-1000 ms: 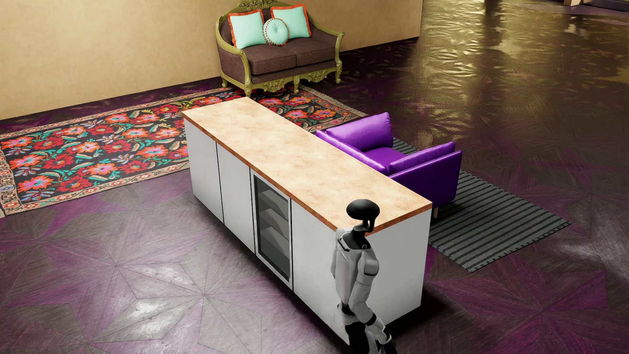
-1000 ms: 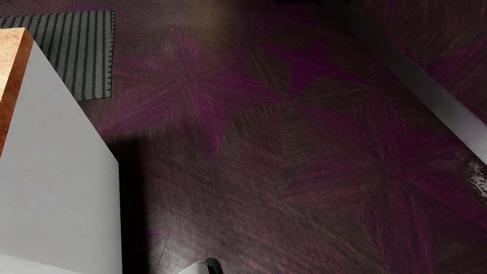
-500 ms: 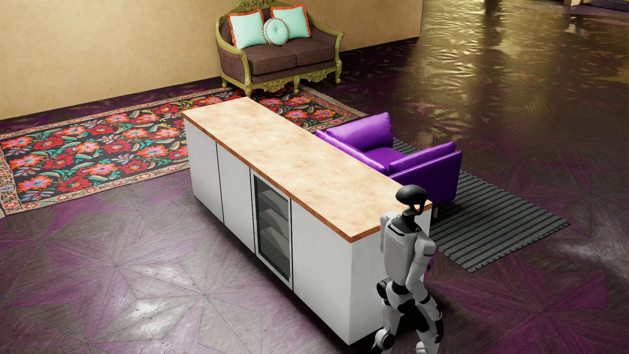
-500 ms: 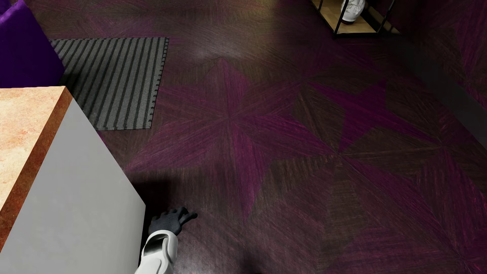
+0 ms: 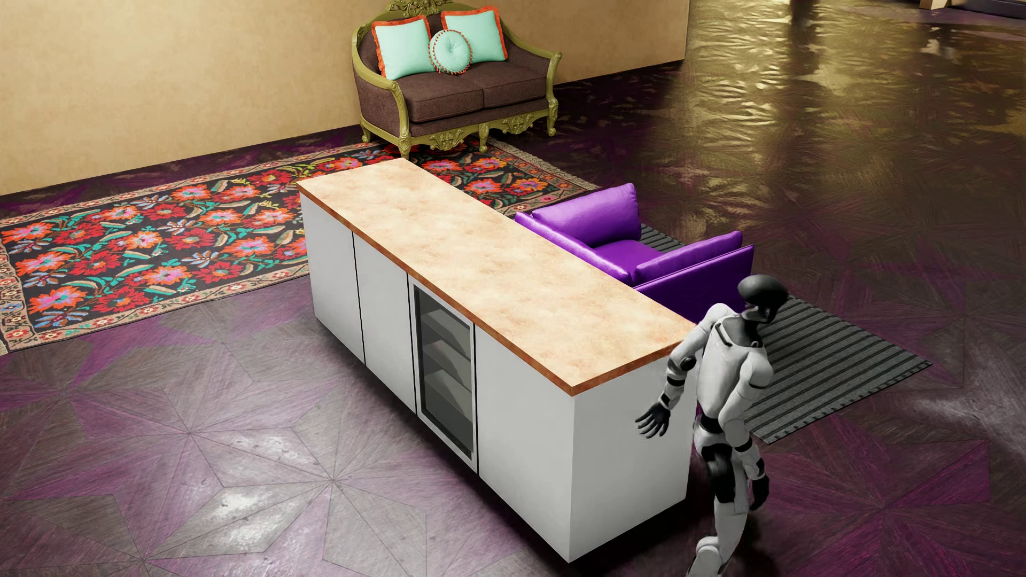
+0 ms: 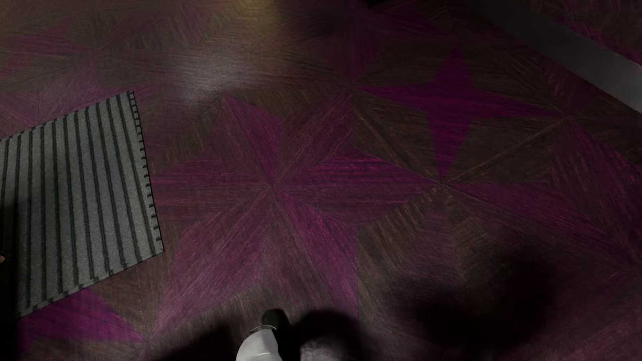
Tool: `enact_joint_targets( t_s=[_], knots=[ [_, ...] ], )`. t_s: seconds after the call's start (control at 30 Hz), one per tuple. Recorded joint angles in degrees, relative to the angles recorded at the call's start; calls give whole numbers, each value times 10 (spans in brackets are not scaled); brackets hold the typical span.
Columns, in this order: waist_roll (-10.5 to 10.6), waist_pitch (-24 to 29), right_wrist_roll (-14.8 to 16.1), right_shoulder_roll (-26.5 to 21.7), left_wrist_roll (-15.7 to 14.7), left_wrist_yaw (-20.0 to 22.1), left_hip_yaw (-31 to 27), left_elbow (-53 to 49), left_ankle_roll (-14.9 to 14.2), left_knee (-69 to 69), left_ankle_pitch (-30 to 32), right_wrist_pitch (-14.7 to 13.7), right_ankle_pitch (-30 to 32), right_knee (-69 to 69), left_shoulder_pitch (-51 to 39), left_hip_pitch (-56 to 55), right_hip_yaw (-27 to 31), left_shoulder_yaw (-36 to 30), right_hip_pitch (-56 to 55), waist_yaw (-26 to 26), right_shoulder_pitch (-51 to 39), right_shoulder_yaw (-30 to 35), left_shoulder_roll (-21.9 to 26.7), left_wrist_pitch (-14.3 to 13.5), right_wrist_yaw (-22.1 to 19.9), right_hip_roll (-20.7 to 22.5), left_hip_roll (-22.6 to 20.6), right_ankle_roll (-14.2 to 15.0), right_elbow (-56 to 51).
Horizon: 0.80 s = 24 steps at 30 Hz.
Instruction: Circle the counter
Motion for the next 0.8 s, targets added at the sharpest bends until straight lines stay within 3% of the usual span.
enact_joint_targets(
  t_s=[0.03, 0.07, 0.1, 0.13, 0.17, 0.2, 0.23, 0.27, 0.33, 0.37, 0.4, 0.43, 0.47, 0.5, 0.53, 0.57, 0.63, 0.7, 0.73, 0.8],
  knots=[
    [-4, 3, -3, -6, 10, 20, -41, -23, -2, -119, -1, 5, -2, -13, -10, 3, 14, 4, 9, 0, 0, 6, 0, 0, 3, -2, -13, 16, 10],
    [-6, 7, -8, -12, 17, 39, -50, -55, -28, -190, -61, 15, -5, -23, -17, -3, 24, 6, 18, -3, -1, 9, 2, 1, 3, -2, -9, 32, 26],
    [-8, 11, -10, -18, 18, 56, -20, -87, -81, -189, -107, 25, -11, -25, -30, -10, 25, 10, 32, -8, 5, 6, 7, -1, 1, -6, 6, 51, 39],
    [-12, 14, -6, -22, 12, 72, 19, -114, -21, -145, -70, 34, -18, -23, -49, -11, 20, 17, 48, -12, 17, -4, 13, 5, -3, -12, 21, 63, 50],
    [-18, 18, -1, -32, 0, 74, 33, -132, 20, -107, -30, 45, -15, -27, -77, -17, 16, 27, 67, -13, 34, -21, 22, 8, -5, -20, 26, 64, 55],
    [-27, 21, -1, -39, -16, 78, 13, -148, 22, -69, 38, 62, -5, -19, -109, -24, 14, 42, 83, -10, 53, -30, 26, 16, -6, -33, 20, 64, 62],
    [-37, 25, -5, -44, -43, 97, 2, -160, 39, -10, 43, 66, 20, 11, -144, -32, 11, 59, 95, -7, 73, -34, 26, 25, -5, -57, 14, 65, 66],
    [-50, 29, -10, -47, -71, 125, -2, -159, 41, 44, 0, 67, 65, 62, -187, -37, 8, 76, 92, -6, 93, -37, 25, 33, -7, -94, 0, 75, 65],
    [-79, 34, -15, -41, -131, 178, 4, -100, 48, 69, -54, 39, 151, 210, -307, -9, -13, 118, 45, -8, 123, -36, 23, 73, -23, -165, -50, -92, 53],
    [-93, 37, -16, -30, -136, 178, -1, -43, 51, 60, -66, 22, 135, 286, -377, 6, -3, 123, 4, -14, 130, -30, 34, 108, -33, -169, -75, -113, 35],
    [-103, 39, -16, -15, -105, 150, -14, 9, 52, 45, -71, 4, 109, 348, -444, 20, 15, 101, -41, -23, 131, -23, 53, 149, -47, -146, -98, -130, 15],
    [-110, 39, -9, 0, -41, 106, -34, 46, 54, 23, -72, -10, 96, 376, -503, 34, 21, 42, -78, -33, 130, -19, 77, 151, -63, -112, -122, -113, -11],
    [-114, 36, 5, 14, 29, 76, -56, 63, 55, 0, -70, -21, 85, 362, -559, 47, -11, -27, -97, -40, 128, -21, 101, 104, -71, -92, -144, -92, -38],
    [-118, 31, 11, 20, 82, 81, -81, 53, 56, -22, -69, -20, 79, 310, -606, 60, -60, -77, -100, -45, 124, -17, 117, 40, -71, -78, -165, -77, -59],
    [-121, 25, 6, 15, 84, 105, -102, 23, 56, -41, -70, -15, 73, 229, -641, 73, -113, -84, -92, -46, 117, -5, 117, -13, -66, -65, -184, -67, -74],
    [-123, 20, -2, 1, 61, 136, -120, -19, 55, -51, -75, -12, 70, 133, -659, 86, -136, -68, -83, -47, 107, 13, 109, -33, -52, -40, -198, -59, -81],
    [-126, 13, -3, -33, -49, 189, -147, -123, 54, -48, -90, 1, 69, 5, -662, 101, -98, -30, -84, -44, 76, 38, 87, -44, -13, 17, -217, -54, -87],
    [-126, 10, 1, -62, -146, 245, -157, -228, 52, -28, -105, 5, 76, 5, -627, 107, -28, -22, -120, -34, 48, 46, 92, -55, -8, 46, -226, -61, -109],
    [-126, 11, 6, -71, -190, 254, -158, -276, 51, -20, -107, 6, 83, 26, -595, 109, 0, -15, -143, -30, 27, 44, 104, -57, -14, 55, -228, -69, -112],
    [-126, 13, 11, -79, -255, 279, -163, -326, 49, -11, -112, 4, 96, 65, -523, 119, 45, 1, -188, -27, 11, 41, 115, -53, -22, 66, -236, -75, -145]
  ],
)
